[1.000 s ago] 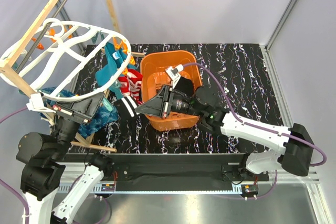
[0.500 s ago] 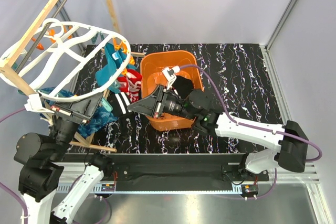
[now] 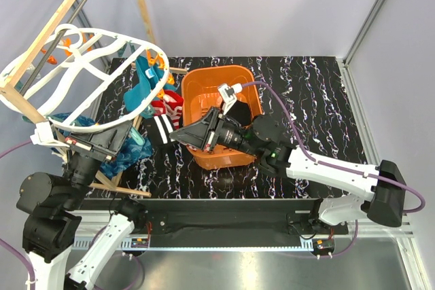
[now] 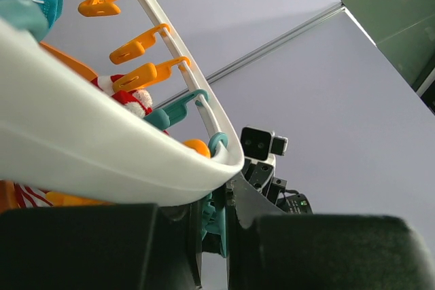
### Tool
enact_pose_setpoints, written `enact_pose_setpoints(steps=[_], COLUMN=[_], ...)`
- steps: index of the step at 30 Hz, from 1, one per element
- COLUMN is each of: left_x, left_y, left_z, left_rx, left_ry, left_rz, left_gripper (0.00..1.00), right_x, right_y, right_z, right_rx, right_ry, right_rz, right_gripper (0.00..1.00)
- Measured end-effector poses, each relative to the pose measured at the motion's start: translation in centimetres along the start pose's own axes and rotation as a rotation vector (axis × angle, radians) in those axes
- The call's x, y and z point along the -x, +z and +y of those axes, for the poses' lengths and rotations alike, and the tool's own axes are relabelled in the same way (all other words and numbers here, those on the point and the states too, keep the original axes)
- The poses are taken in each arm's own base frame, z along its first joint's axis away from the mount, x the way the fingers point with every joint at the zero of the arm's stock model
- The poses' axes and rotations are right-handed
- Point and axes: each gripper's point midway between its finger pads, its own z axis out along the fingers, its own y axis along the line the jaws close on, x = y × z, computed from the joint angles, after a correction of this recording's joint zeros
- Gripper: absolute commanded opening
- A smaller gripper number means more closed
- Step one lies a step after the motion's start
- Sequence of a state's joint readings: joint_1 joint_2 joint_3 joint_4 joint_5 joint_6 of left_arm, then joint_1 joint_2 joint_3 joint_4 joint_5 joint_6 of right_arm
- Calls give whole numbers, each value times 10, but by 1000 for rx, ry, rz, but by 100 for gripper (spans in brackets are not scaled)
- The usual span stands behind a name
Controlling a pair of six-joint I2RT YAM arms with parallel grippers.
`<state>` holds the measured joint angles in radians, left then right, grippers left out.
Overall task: Clip the socks to the hanger
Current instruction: Clamp the sock onto the hanger.
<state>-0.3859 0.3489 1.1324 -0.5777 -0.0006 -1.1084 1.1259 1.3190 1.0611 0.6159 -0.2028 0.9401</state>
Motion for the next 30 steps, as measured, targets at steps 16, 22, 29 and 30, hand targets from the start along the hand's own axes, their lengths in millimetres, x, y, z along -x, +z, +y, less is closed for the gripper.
enact_pose_setpoints(steps=[16, 22, 29, 30], left_x=[0, 0, 0, 0], left_y=[0, 0, 0, 0], left_z=[0, 0, 0, 0], left_rx=[2, 2, 2, 2], left_ry=[0, 0, 0, 0], left_rz=[-1, -1, -1, -1], left_gripper=[0, 0, 0, 0], right_x=[-19, -13, -12, -13], right_y=[6, 1, -2, -2], right_z=[-9, -1, 9, 9], right_rx=[-16, -9, 8, 9], right_ry=[13, -10, -21, -21], right_rz=[40, 32, 31, 33], right_gripper=[0, 0, 0, 0])
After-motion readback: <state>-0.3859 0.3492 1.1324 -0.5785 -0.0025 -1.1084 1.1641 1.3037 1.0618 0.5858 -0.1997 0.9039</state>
